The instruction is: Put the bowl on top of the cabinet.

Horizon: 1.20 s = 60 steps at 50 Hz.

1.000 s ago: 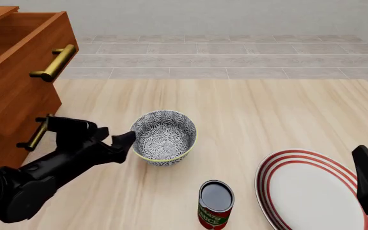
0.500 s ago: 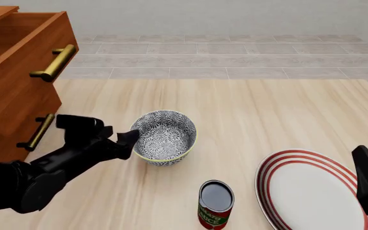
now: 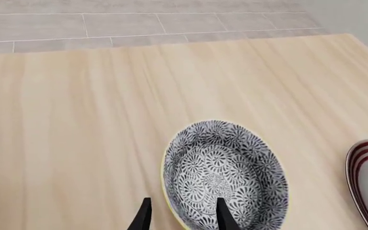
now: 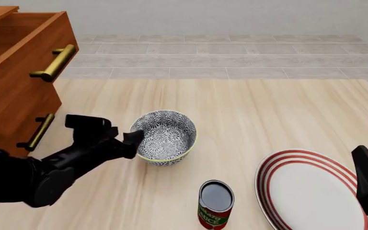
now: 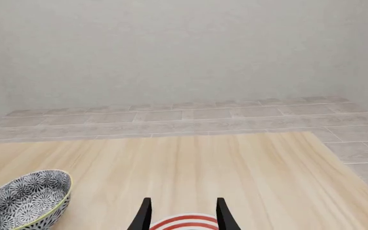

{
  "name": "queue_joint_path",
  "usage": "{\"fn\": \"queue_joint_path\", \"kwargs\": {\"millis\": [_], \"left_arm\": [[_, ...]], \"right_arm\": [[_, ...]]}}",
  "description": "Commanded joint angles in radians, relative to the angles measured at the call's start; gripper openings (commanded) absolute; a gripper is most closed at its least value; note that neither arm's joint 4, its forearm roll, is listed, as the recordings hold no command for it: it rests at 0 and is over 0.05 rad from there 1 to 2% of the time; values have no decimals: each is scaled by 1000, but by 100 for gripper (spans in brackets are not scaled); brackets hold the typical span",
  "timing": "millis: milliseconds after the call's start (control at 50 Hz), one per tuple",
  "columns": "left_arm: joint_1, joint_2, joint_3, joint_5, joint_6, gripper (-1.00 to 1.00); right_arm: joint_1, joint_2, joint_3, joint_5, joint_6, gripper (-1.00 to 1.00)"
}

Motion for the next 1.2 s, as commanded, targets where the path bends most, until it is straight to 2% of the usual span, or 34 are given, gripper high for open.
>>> {"fn": "queue_joint_path", "kwargs": {"millis": [20,1200], "left_arm": [[-3,38,-13,-13,0,100],[-13,236,-54,-110,-24,100]], "right_arm": [[0,0,0,0,1,100],[0,0,0,0,3,100]]}}
